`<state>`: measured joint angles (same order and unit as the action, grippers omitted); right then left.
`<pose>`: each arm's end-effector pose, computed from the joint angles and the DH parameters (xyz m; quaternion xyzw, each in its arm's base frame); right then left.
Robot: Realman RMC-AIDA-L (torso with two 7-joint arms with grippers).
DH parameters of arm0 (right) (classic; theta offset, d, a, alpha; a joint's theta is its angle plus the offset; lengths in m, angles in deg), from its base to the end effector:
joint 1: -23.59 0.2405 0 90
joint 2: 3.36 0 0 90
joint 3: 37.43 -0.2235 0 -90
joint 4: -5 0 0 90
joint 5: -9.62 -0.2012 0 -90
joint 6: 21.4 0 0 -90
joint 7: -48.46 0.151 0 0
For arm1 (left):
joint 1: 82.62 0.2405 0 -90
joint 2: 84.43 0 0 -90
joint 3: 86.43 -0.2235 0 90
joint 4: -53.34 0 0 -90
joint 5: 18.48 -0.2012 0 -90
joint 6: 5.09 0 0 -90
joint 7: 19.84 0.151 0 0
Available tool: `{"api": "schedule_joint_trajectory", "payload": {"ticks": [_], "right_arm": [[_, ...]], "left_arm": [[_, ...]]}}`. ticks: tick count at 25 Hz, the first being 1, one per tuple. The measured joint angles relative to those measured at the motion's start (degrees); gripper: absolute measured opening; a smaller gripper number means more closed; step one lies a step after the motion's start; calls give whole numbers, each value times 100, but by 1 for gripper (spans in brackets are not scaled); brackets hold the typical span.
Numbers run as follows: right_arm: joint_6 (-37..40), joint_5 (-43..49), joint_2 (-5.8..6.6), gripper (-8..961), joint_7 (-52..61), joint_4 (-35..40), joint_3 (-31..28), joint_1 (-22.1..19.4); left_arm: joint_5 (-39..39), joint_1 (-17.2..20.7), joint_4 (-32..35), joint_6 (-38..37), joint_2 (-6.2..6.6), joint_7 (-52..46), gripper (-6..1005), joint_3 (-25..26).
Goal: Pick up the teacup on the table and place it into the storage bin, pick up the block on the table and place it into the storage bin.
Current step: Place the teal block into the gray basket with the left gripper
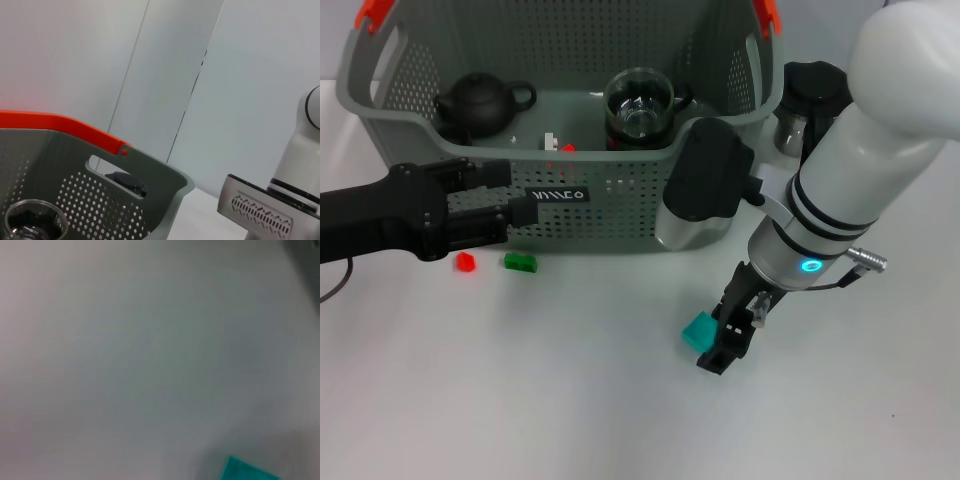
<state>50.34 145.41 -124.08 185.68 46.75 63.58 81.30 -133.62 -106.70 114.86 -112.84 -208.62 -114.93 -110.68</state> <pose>0.1303 0.3336 -0.1023 -0.9527 0.1504 -0.2591 0.0508 -0.2216 0.2773 0.0798 -0.9012 -0.2591 -0.3116 0.1536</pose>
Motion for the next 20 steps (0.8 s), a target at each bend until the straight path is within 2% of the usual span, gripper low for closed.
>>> {"api": "schedule_joint_trajectory", "payload": {"ticks": [20], "right_arm": [[-99, -11, -24, 700, -121, 8, 34, 86]], "left_arm": [[0, -17, 1, -1, 3, 0, 717, 39]]}}
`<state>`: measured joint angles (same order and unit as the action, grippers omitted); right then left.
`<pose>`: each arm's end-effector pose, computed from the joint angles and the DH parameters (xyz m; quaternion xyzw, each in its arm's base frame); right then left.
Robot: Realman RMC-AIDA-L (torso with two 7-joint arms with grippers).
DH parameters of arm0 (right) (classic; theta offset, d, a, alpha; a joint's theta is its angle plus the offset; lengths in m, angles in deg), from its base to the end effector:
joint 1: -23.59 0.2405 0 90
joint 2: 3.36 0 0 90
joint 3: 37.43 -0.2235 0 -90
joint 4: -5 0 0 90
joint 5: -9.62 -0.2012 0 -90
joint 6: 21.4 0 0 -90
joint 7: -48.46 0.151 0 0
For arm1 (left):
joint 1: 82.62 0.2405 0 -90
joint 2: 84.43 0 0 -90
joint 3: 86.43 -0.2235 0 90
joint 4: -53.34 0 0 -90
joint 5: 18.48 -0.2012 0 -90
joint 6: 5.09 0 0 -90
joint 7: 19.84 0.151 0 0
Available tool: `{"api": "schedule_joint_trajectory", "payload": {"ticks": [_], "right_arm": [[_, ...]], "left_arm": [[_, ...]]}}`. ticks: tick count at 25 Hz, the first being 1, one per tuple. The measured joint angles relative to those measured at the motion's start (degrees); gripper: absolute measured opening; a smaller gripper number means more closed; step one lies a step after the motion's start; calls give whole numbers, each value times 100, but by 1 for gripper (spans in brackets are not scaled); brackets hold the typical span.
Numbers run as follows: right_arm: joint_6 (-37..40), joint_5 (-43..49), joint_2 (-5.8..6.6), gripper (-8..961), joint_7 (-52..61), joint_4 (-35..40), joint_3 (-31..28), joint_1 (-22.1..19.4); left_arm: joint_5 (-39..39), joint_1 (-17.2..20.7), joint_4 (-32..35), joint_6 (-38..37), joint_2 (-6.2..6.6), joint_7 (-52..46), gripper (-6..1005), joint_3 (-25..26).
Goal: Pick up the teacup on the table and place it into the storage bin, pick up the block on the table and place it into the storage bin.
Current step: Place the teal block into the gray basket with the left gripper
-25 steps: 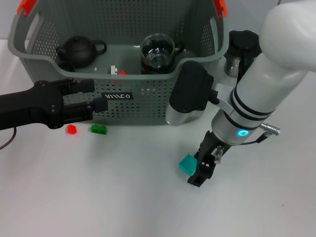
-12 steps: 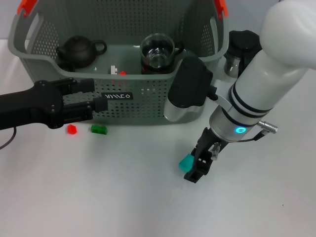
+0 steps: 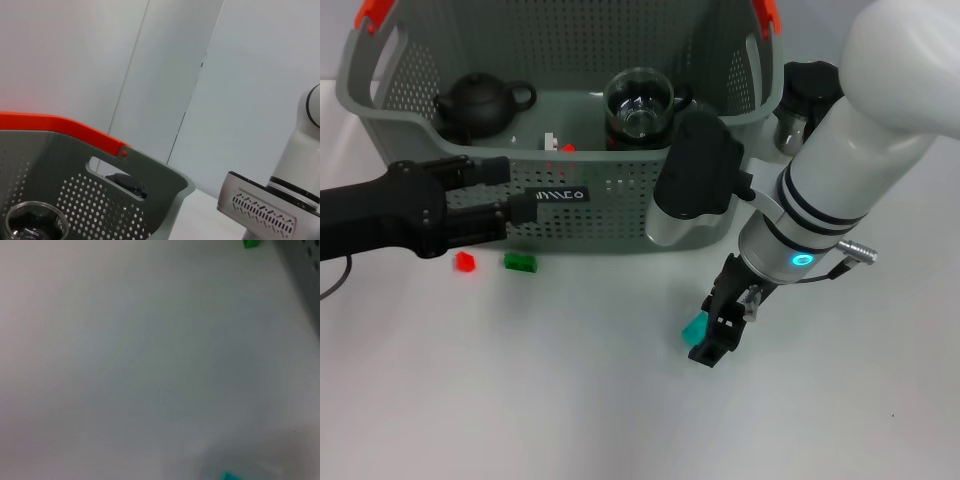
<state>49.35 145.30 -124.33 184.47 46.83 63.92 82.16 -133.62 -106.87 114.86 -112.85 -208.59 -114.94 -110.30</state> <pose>0.1232 0.3358 -0.1049 -0.9570 0.1289 -0.2543 0.0537 -0.2215 0.2779 0.0809 -0.9004 -0.2588 -0.3130 0.1557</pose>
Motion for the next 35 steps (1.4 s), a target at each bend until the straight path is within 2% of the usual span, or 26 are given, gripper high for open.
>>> {"api": "schedule_joint_trajectory", "payload": {"ticks": [19, 30, 35], "right_arm": [[-22, 18, -5, 699, -146, 0, 163, -4], [9, -6, -5, 534, -145, 61, 180, -22], [22, -7, 21, 301, -90, 257, 140, -72]], "left_arm": [[0, 8, 0, 9, 7, 0, 714, 49], [0, -4, -2, 15, 14, 0, 712, 84], [0, -6, -8, 26, 15, 11, 710, 85]]}}
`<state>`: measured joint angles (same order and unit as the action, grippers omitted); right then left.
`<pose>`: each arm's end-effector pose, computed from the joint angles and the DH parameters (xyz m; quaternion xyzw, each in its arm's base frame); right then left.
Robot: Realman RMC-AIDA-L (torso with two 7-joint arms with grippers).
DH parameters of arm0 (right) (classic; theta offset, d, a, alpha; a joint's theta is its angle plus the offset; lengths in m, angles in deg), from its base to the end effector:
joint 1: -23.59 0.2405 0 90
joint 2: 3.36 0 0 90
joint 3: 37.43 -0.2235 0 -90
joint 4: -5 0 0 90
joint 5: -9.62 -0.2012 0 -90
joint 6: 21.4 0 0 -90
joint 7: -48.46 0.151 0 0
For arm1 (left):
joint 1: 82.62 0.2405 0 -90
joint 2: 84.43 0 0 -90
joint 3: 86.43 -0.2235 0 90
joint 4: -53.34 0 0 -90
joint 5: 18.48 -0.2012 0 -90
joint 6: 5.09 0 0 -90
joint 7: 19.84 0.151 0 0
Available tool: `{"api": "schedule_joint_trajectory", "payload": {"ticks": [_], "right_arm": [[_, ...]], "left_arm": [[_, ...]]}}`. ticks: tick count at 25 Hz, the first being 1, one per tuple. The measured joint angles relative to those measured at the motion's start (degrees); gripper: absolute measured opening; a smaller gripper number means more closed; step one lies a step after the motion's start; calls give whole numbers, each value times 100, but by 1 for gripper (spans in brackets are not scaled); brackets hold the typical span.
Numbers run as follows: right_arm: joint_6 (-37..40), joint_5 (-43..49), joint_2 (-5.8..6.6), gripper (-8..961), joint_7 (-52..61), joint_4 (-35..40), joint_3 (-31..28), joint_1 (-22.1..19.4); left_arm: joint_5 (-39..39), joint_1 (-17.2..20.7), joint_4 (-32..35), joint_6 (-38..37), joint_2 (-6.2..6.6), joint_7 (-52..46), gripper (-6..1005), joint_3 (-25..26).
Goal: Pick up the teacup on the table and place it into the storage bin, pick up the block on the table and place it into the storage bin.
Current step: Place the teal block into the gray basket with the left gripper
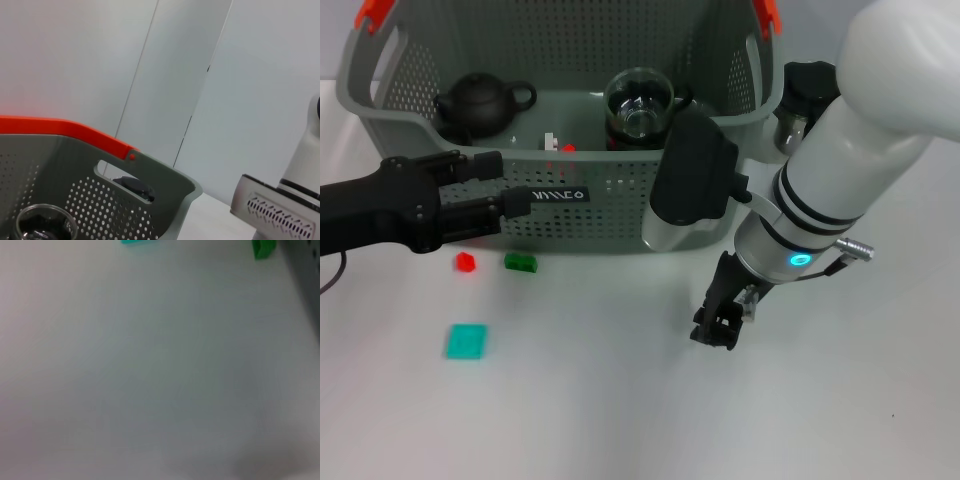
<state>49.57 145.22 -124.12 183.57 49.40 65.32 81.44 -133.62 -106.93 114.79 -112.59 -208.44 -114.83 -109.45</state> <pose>0.1181 0.3341 -0.1049 -0.9606 0.1036 -0.2525 0.0525 -0.2235 0.2788 0.0836 -0.8978 -0.2605 -0.3149 0.1641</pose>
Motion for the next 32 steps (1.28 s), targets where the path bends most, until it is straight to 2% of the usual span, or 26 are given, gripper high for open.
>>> {"api": "schedule_joint_trajectory", "payload": {"ticks": [8, 14, 18, 22, 24, 28, 30, 32], "right_arm": [[87, -34, 16, 104, 4, 354, -168, -78], [460, -552, 51, 133, -379, 558, -1222, -374], [705, -665, 51, 293, -694, 1101, -1792, -909], [878, -1178, 67, 435, -1229, 1480, -2306, -1414], [1057, -1504, 71, 503, -1663, 1534, -2748, -1643], [1465, -2011, 81, 601, -2460, 1401, -3711, -1917], [1642, -2117, 89, 644, -2692, 1303, -4075, -1977], [1722, -2124, 103, 687, -2829, 1222, -4288, -1989]], "left_arm": [[0, -9, -38, 54, 3, 12, 708, 3], [0, 1, -18, 29, 19, 14, 707, 137], [0, -69, -3, 4, 71, -32, 706, 251], [-24, -229, 29, -48, 189, -104, 705, 401], [-135, -332, 150, -138, 268, -271, 704, 447], [-697, -449, 915, -570, 409, -917, 704, 423], [-1065, -417, 1564, -850, 438, -1242, 705, 242], [-1358, -260, 2403, -1012, 445, -1575, 705, -184]]}}
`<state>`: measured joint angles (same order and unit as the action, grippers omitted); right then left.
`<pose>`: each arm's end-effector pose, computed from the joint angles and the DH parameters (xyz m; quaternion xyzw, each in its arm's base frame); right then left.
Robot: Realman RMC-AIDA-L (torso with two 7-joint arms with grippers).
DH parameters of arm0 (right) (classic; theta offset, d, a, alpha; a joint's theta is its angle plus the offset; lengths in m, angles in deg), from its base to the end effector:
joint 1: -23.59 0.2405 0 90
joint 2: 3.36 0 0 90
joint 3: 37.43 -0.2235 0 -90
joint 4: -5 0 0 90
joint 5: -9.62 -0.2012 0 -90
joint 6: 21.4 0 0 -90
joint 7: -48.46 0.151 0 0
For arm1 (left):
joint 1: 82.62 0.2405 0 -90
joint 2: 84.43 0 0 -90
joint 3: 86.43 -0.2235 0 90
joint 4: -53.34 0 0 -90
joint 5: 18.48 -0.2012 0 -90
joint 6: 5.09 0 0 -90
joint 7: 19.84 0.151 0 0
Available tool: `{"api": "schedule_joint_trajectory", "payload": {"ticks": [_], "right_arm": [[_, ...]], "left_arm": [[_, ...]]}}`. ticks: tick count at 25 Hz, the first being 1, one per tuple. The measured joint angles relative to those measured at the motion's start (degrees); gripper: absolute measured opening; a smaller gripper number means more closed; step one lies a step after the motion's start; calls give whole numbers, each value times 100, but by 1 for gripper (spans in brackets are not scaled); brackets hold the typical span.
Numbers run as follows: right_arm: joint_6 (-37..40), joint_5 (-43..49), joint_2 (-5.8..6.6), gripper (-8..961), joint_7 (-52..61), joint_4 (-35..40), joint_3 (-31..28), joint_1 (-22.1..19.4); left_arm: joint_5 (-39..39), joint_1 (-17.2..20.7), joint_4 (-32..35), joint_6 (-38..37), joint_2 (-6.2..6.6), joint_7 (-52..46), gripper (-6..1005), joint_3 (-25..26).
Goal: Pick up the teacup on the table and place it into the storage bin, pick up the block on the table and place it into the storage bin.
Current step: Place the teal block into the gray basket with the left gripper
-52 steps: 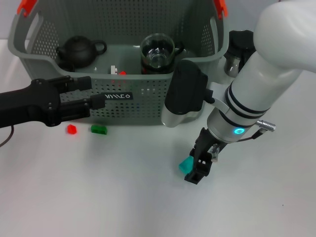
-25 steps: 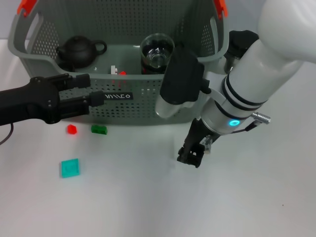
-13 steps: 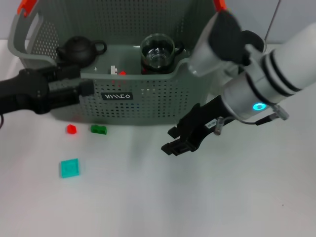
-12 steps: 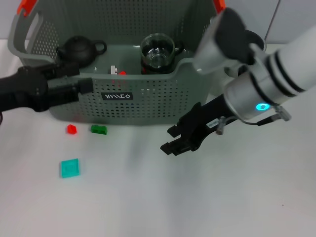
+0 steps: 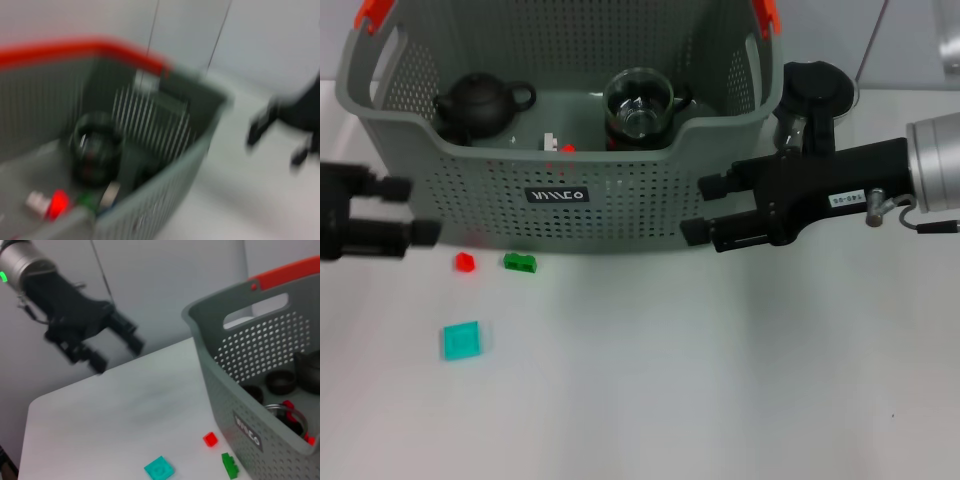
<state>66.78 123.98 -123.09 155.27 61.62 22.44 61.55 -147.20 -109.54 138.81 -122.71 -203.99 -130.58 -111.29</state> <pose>0.1310 0.3409 0.0045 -0.9696 0.1873 0.1503 0.0463 -0.2098 0.2713 0.1438 -0.9351 -0.2809 -0.1173 0.1815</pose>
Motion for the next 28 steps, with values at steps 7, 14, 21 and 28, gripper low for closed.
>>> {"api": "schedule_joint_trajectory", "payload": {"ticks": [7, 14, 21, 28], "right_arm": [[34, 11, -3, 747, -239, -130, -177, 51], [-28, 12, -17, 746, -242, -291, -166, 99], [-53, -1, -15, 746, -245, -373, -190, 119], [-52, -7, -15, 747, -248, -373, -194, 113]], "left_arm": [[-1260, 395, 2079, -34, -265, -387, 704, -2148], [-2319, 196, 1404, 669, -472, -370, 704, -3527], [-2643, 73, 280, 1635, -474, -331, 704, -4204], [-3091, -121, -300, 2021, -468, -385, 705, -4455]]}}
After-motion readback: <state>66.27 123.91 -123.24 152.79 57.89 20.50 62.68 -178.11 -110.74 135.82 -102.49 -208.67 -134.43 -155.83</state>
